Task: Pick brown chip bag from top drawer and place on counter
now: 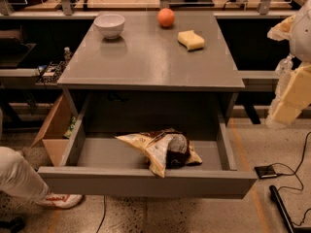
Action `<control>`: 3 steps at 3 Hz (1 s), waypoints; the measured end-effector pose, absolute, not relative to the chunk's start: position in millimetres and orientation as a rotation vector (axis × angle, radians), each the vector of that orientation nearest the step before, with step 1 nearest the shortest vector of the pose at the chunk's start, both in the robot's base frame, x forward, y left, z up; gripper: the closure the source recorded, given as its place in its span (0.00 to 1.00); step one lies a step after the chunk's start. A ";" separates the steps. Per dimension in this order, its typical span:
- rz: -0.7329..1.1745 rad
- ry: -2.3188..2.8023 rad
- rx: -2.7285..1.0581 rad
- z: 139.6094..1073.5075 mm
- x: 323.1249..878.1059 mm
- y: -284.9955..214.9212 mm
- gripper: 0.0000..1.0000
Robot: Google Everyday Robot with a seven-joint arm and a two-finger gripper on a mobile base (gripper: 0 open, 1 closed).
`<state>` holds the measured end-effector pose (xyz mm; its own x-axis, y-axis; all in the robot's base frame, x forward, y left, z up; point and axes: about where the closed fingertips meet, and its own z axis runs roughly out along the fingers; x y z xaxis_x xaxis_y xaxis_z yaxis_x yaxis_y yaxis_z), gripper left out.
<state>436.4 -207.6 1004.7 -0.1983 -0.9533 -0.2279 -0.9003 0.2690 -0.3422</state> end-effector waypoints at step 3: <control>-0.086 2.097 -1.852 950.6 452.6 -162.3 0.00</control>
Offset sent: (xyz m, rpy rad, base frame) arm 0.0210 0.0235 -0.0434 0.0555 0.0827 0.0760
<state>452.6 -162.3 950.6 -0.0922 -0.9729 -0.2123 -0.9522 0.1484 -0.2669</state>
